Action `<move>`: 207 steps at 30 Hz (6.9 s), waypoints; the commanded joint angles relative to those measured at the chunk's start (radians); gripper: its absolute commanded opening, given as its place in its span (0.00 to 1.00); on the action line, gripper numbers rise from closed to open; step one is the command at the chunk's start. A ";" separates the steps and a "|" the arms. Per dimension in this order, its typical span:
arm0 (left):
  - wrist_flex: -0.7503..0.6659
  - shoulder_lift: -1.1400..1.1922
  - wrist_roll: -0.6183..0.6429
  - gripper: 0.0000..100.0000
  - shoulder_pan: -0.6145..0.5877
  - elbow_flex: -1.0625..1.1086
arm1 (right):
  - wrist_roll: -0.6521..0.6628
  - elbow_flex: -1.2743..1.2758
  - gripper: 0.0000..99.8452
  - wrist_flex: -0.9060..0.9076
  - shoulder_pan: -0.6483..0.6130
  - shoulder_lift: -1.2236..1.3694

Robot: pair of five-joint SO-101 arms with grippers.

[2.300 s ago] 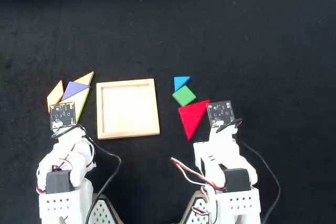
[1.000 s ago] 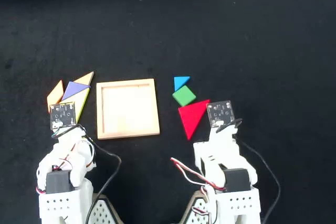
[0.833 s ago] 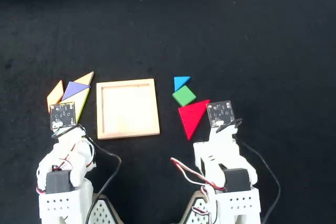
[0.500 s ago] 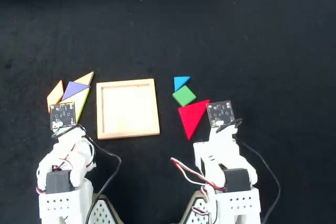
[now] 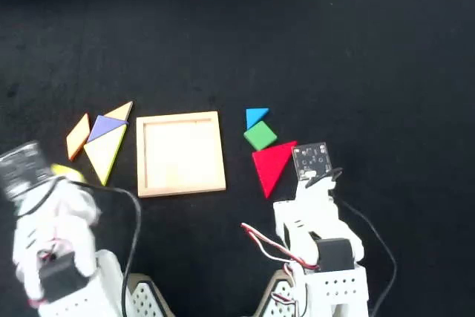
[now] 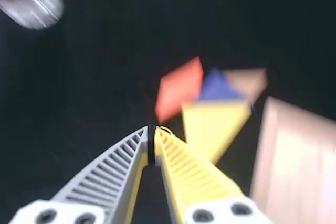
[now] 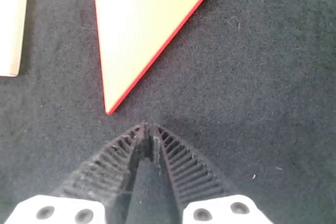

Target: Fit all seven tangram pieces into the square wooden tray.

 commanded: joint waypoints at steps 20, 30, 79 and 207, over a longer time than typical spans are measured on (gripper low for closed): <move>-0.064 0.000 -0.285 0.03 -0.001 -0.168 | -0.003 -0.002 0.01 0.006 0.017 -0.085; -0.060 0.500 -0.348 0.03 0.093 -0.305 | -0.003 -0.002 0.01 0.006 0.017 -0.085; -0.110 1.887 -0.526 0.26 0.139 -0.929 | -0.003 -0.002 0.01 0.006 0.014 -0.085; 0.153 1.803 -1.080 0.29 0.723 -1.188 | -0.002 -0.002 0.01 0.006 0.017 -0.085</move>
